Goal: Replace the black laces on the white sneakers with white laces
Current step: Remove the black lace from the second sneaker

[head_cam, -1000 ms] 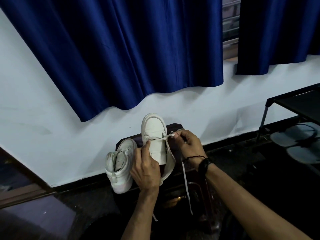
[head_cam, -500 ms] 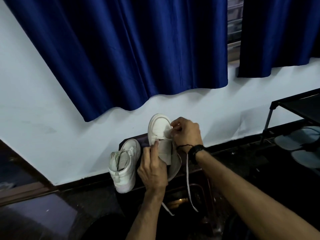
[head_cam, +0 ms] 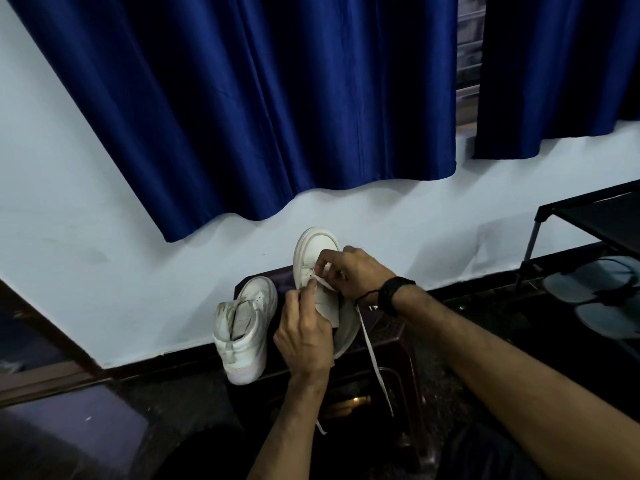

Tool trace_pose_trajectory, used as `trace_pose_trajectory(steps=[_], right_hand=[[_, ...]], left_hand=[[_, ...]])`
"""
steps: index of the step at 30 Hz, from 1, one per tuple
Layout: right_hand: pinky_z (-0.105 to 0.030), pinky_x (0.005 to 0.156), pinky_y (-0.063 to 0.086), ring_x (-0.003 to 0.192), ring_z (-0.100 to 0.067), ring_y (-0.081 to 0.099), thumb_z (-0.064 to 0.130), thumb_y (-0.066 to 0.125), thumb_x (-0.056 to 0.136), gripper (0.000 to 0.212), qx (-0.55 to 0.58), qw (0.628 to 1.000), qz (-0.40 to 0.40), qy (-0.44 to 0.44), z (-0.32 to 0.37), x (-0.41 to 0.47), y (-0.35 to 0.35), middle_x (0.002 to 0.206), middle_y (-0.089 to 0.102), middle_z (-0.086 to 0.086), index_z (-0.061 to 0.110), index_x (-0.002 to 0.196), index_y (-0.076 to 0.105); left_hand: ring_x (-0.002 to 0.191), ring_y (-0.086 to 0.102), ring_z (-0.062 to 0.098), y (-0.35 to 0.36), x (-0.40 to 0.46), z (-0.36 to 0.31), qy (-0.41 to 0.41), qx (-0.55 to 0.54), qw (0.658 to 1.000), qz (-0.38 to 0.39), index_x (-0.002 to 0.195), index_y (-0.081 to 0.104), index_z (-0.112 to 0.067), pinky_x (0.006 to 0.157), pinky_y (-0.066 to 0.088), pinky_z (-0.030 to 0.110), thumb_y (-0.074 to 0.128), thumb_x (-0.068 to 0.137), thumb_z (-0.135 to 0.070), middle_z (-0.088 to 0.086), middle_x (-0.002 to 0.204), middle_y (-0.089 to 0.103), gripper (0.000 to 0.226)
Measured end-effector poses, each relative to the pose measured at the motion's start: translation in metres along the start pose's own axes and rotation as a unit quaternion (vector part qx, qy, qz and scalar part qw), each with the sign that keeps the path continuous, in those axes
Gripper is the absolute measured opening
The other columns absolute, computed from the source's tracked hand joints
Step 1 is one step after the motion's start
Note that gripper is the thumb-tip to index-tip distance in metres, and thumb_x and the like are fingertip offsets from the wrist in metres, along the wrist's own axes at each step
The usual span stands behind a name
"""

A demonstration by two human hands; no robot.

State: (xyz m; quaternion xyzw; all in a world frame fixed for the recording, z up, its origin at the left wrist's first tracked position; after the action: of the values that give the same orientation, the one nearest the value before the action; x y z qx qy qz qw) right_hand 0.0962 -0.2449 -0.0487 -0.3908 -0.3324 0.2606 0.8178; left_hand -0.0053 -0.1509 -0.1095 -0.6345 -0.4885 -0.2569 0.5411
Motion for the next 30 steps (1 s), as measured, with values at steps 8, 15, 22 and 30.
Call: trace_pose_trajectory(steps=[8,15,22,30], right_hand=[[-0.038,0.073,0.050,0.088,-0.027,0.056,0.025,0.056,0.075,0.055,0.045,0.995,-0.074,0.054,0.012,-0.033,0.025,0.088,0.060,-0.006,0.026,0.126,0.035],[-0.032,0.068,0.043,0.093,-0.030,0.057,0.008,0.054,0.084,0.039,0.089,0.946,-0.275,0.143,0.020,-0.037,0.037,0.111,0.054,-0.007,0.016,0.120,0.042],[-0.042,0.072,0.051,0.091,-0.030,0.060,0.010,0.054,0.086,0.028,0.100,0.927,-0.325,0.160,0.026,-0.048,0.038,0.106,0.059,-0.004,0.020,0.111,0.046],[-0.021,0.050,0.043,0.060,-0.013,0.053,-0.005,0.053,0.061,0.050,0.681,0.635,-0.272,0.244,0.021,-0.047,0.015,0.084,0.061,-0.004,0.020,0.104,0.053]], left_hand=[[0.074,0.061,0.027,0.001,0.000,0.002,-0.006,-0.004,1.000,0.008,0.108,0.073,-0.015,0.055,0.039,0.034,0.056,0.090,-0.007,0.007,0.086,0.064,0.026],[0.069,0.060,0.027,0.001,0.002,-0.004,-0.005,0.020,1.000,0.015,0.105,0.073,-0.015,0.049,0.041,0.036,0.058,0.082,0.003,0.006,0.084,0.063,0.032],[0.068,0.063,0.027,0.003,0.005,-0.010,-0.013,0.046,0.994,0.097,0.109,0.071,-0.016,0.042,0.042,0.033,0.072,0.073,0.001,0.007,0.090,0.065,0.040],[0.069,0.065,0.031,0.015,0.017,-0.013,-0.063,0.046,0.983,0.168,0.111,0.069,-0.016,0.042,0.041,0.032,0.074,0.070,0.000,0.009,0.100,0.066,0.044]])
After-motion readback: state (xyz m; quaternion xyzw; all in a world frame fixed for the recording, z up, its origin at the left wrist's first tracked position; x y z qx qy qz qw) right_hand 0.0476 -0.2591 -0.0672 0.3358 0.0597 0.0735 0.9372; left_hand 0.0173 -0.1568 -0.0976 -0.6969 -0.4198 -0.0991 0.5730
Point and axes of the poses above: each hand's wrist, its own x-axis towards the middle knuckle, its own y-axis out of the palm, z = x × y, the point moved 1 cm from there along x, towards the middle knuckle
